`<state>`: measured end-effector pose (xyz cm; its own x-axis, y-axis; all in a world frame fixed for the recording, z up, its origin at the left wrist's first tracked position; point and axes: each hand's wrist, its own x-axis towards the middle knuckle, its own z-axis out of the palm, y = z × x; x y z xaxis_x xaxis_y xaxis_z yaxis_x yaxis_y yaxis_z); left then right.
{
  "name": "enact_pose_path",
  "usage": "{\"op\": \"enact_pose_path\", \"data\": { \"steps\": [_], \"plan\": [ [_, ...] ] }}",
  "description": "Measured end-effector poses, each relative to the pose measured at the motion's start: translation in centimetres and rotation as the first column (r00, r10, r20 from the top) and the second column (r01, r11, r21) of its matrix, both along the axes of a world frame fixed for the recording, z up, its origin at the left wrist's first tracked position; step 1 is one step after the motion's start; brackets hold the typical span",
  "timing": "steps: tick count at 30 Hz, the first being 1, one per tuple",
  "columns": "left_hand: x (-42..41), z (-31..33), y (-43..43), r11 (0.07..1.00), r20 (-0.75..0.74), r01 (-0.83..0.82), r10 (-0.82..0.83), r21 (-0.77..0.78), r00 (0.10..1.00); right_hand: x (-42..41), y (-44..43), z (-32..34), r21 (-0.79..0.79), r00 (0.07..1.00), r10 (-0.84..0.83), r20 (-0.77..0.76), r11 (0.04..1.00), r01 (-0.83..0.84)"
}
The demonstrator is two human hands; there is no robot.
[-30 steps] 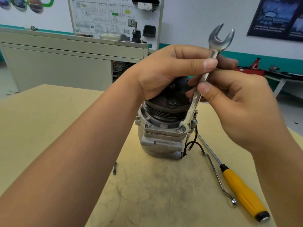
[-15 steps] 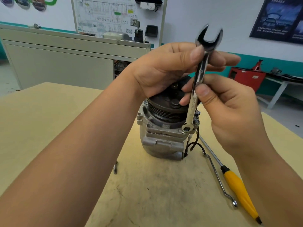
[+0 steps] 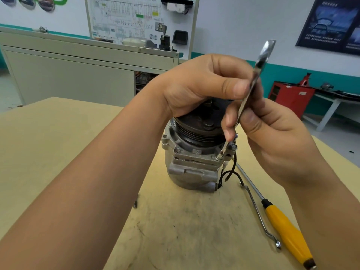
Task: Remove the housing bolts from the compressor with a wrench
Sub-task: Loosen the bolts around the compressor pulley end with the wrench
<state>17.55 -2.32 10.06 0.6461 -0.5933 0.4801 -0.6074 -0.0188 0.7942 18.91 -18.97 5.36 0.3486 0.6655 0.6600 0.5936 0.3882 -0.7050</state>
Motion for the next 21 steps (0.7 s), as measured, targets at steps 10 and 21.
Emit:
{"op": "enact_pose_path", "data": {
  "steps": [10,21],
  "plan": [
    [-0.7,0.4,-0.5,0.997,-0.024,-0.074,0.074,0.011,0.997,0.3,-0.4,-0.2,-0.01,0.999,-0.037,-0.017,0.999,0.037],
    [-1.9,0.5,-1.3,1.0,-0.007,-0.007,0.007,0.008,1.0,-0.3,-1.3,0.6,-0.109,0.978,-0.166,0.123,0.978,0.179]
  ]
}}
